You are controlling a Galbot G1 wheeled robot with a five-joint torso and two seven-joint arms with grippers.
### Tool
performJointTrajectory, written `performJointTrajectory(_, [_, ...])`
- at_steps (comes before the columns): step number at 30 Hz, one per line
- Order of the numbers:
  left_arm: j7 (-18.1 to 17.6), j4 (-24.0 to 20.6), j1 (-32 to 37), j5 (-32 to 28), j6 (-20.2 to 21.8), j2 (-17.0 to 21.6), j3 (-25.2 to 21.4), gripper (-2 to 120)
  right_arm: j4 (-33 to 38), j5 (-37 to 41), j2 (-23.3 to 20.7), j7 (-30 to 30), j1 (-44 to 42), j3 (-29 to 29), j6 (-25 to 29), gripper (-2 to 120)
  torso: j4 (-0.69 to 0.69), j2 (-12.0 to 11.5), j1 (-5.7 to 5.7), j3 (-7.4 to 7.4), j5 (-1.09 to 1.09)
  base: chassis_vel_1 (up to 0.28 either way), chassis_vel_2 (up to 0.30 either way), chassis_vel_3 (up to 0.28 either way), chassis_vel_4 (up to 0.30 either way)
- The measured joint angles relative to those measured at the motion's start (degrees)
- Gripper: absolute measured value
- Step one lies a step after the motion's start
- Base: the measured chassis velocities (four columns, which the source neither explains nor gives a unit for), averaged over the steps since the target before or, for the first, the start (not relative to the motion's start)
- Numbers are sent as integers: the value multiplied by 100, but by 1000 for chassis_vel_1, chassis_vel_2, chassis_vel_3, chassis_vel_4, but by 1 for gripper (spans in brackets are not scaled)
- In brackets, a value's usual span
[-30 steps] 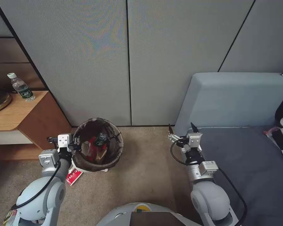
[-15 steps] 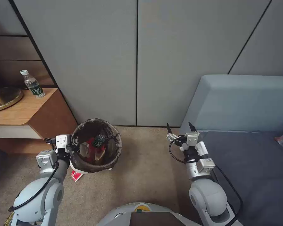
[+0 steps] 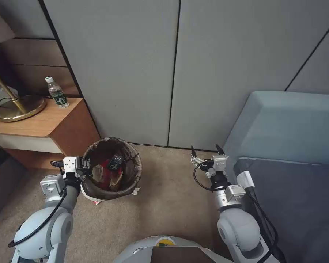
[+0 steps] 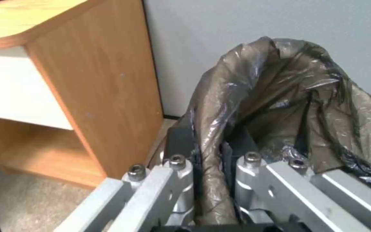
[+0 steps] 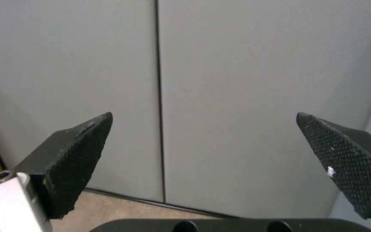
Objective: Pick up the trash bin, then pick up the garbage from the floor and place it into the trash bin.
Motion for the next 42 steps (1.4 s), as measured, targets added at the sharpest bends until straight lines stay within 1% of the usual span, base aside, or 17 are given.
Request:
performJointTrajectory(7, [95, -26, 28, 127, -82, -79, -13, 7, -101, -9, -19, -2, -86, -19, 103, 100, 0, 0, 0, 0, -1, 38, 43, 49, 47])
performJointTrajectory(25, [158, -92, 68, 166, -185, -99, -53, 7, -204, -188, 77, 62, -284, -121, 358, 100, -1, 0, 0, 0, 0, 32, 38, 34, 35])
performJointTrajectory(33, [208, -52, 123, 167, -242, -136, -102, 7, -322, -259, 141, 89, -199, -248, 375, 100, 1, 0, 0, 0, 0, 45, 50, 44, 51])
performJointTrajectory(42, [209, -51, 126, 158, -241, -117, -111, 7, -346, -276, 154, 101, -250, -272, 375, 100, -1, 0, 0, 0, -1, 63, 63, 66, 70])
